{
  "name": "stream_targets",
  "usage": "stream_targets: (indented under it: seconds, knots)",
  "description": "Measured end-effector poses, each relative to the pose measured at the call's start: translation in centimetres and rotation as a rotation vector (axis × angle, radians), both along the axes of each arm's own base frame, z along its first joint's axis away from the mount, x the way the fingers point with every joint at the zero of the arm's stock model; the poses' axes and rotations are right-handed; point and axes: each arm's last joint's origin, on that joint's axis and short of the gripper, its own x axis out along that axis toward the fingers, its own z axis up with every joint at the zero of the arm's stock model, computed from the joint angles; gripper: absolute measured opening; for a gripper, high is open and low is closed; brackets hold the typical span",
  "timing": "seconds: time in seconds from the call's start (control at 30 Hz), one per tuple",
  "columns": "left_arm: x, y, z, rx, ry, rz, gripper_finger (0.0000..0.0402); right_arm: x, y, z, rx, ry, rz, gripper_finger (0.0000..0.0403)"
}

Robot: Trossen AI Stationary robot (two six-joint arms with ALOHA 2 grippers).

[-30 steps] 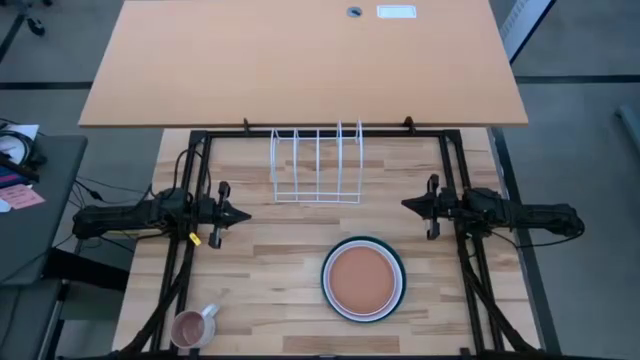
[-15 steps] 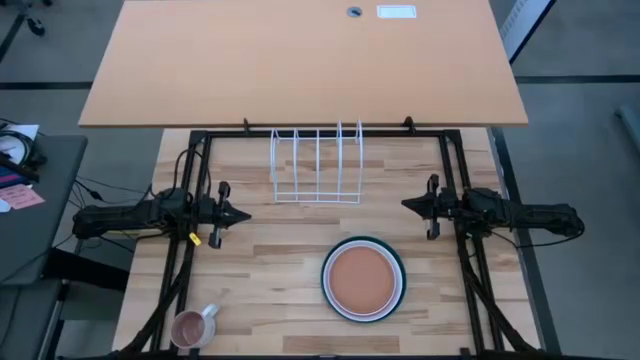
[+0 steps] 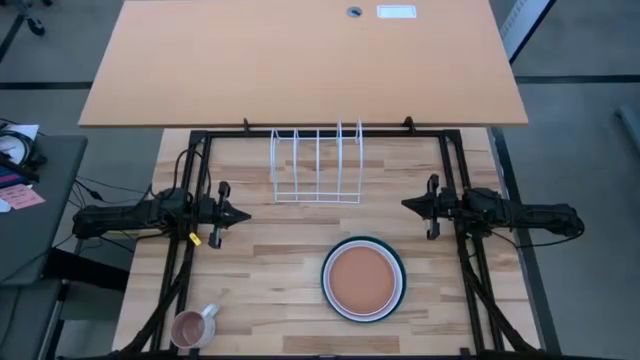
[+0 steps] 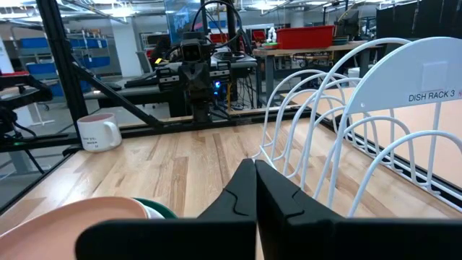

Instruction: Sort dishes

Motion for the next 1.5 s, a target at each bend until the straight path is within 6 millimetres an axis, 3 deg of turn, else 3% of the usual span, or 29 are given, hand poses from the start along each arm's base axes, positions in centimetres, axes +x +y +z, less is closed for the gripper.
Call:
stream_targets:
  seconds: [1.37,1.5]
  knots:
    - [0.0,0.04,-0.01,-0.003,0.0,0.013,0.0,0.0,0.0,0.0,0.0,0.0,0.0,0.0]
    - [0.04,0.04,0.38,-0.177,-0.048,0.004,0.0,0.0,0.0,0.01,0.0,0.0,0.0,0.0]
